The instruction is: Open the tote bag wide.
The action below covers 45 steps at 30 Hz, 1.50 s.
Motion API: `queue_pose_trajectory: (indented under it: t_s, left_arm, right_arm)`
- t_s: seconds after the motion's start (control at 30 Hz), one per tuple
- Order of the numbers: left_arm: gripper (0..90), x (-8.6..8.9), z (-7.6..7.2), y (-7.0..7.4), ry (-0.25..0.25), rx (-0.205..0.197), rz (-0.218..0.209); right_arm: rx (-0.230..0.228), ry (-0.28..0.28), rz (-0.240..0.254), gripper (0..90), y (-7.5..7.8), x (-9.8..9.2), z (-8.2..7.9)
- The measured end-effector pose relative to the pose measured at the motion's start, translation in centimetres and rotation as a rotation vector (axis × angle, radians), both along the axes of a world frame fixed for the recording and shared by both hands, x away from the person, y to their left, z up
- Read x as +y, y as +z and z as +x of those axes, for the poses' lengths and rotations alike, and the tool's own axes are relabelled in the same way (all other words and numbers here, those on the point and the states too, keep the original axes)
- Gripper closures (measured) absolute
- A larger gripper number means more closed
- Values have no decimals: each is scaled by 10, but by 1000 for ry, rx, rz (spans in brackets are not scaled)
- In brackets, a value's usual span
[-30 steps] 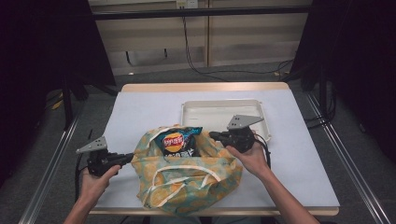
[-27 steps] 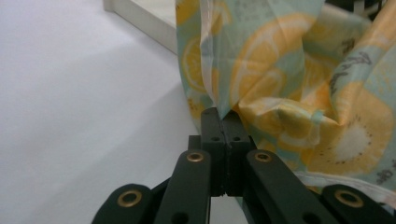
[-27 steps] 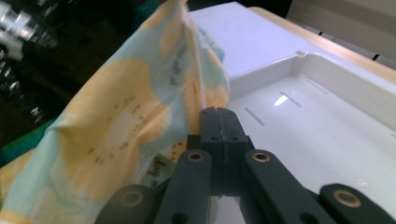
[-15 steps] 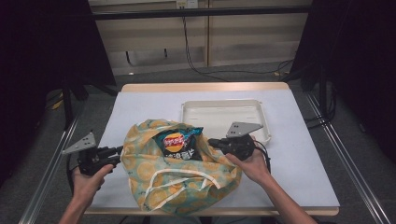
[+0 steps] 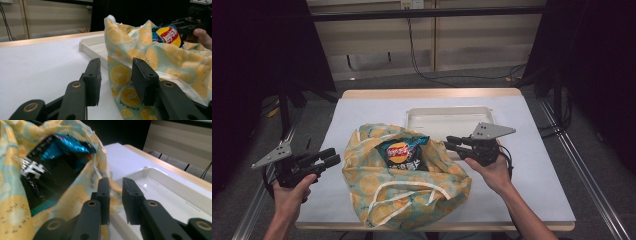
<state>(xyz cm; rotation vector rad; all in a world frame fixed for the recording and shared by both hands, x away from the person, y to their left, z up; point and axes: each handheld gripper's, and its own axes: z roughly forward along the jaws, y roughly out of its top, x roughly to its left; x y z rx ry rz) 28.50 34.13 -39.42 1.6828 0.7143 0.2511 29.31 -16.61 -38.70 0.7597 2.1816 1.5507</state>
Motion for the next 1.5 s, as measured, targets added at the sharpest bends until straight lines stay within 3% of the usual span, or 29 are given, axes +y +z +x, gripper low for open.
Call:
queue_pose_trajectory:
  t_s: [0.23, 0.27, 0.4, 0.47, 0.53, 0.63, 0.73, 0.9, 0.97, 1.03, 1.17, 1.23, 1.4, 1.43, 1.5]
  left_arm:
    - [668, -16, -6, 21, -72, -70, 8]
    - [665, -20, -7, 30, -95, -85, 4]
    - [640, -35, -6, 38, -137, -98, 27]
    - [621, -43, -4, 39, -159, -89, 18]
    - [596, -51, 1, 39, -176, -80, 11]
    - [510, -63, 11, 36, -204, -69, 41]
    - [416, -73, 20, 29, -195, -27, 93]
    - [306, -81, 28, 22, -217, -19, 182]
    - [291, -82, 32, 20, -218, -6, 211]
    - [365, -84, 33, 18, -194, 6, 234]
    - [743, -84, 36, 17, -199, -31, 268]
    - [876, -81, 38, 18, -203, -22, 234]
    - [899, -71, 49, 27, -179, -3, 120]
    - [899, -70, 52, 27, -166, 6, 113]
    - [899, -69, 61, 23, -133, 34, 149]
  right_arm:
    - [16, 61, 24, 624, 5, 6, -3]
    - [15, 83, 17, 594, 5, 9, -6]
    - [23, 114, 32, 559, 6, 12, -9]
    - [16, 118, 37, 556, 9, 13, -11]
    - [21, 126, 27, 542, 10, 15, -10]
    - [37, 121, -21, 536, 5, 20, -7]
    - [53, 105, -30, 604, -1, 24, -3]
    - [46, 73, -16, 871, 1, 26, 4]
    - [37, 69, 4, 900, 4, 26, 7]
    - [34, 62, 28, 900, 6, 26, 10]
    - [37, 48, 27, 900, 6, 29, 18]
    - [36, 47, 33, 900, 7, 30, 21]
    - [33, 25, 51, 900, 10, 28, 29]
    - [38, 25, 51, 900, 9, 28, 30]
    - [46, 19, 45, 900, 7, 29, 32]
